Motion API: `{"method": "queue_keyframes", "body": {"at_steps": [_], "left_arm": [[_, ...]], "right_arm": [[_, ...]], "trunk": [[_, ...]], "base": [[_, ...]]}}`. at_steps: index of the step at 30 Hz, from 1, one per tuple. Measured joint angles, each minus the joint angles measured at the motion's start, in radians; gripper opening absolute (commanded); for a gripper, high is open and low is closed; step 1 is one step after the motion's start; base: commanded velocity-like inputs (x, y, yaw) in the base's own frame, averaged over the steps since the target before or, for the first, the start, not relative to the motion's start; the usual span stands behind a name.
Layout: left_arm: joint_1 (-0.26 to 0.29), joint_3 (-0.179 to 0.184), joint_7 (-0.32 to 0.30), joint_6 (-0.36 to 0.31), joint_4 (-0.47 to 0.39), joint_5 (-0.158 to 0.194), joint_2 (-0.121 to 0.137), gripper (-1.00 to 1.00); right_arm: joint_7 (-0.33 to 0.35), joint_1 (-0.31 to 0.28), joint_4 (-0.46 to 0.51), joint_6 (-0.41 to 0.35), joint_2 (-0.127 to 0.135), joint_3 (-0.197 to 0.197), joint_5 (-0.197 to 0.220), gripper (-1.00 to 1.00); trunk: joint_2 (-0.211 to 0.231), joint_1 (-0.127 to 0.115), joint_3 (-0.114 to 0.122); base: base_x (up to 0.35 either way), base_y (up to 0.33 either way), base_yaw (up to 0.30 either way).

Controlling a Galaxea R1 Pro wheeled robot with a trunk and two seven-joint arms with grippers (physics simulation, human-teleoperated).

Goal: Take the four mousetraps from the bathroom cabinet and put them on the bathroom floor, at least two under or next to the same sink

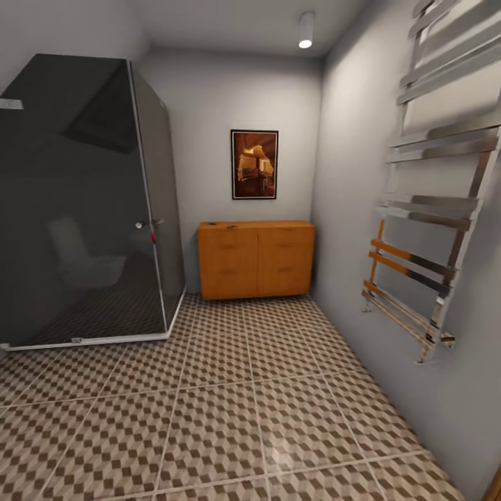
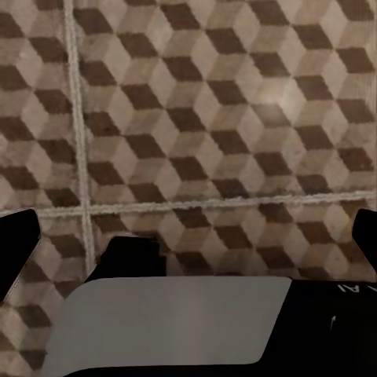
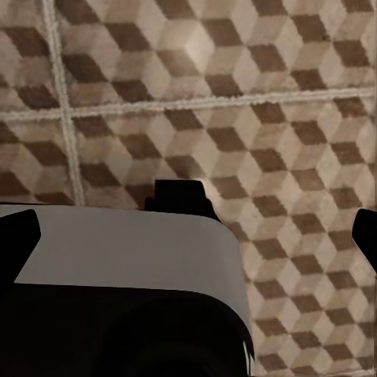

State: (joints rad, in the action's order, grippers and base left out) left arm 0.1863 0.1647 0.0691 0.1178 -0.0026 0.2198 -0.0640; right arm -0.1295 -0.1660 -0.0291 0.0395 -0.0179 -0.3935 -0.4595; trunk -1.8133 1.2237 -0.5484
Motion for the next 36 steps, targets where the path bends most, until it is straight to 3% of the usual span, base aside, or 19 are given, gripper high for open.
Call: {"method": "queue_keyframes", "body": {"at_steps": [13,36], "left_arm": [[0.000,0.000,0.000,0.000,0.000,0.000,0.000,1.00],[0.000,0.001,0.000,0.000,0.000,0.000,-0.001,1.00]], "right_arm": [[0.000,0.000,0.000,0.001,0.001,0.000,-0.001,1.00],[0.000,0.000,0.000,0.001,0.001,0.000,-0.002,1.00]], "trunk": [[0.000,0.000,0.000],[0.000,0.000,0.000]], "base": [[0.323,0.000,0.170],[0.323,0.000,0.013]]}}
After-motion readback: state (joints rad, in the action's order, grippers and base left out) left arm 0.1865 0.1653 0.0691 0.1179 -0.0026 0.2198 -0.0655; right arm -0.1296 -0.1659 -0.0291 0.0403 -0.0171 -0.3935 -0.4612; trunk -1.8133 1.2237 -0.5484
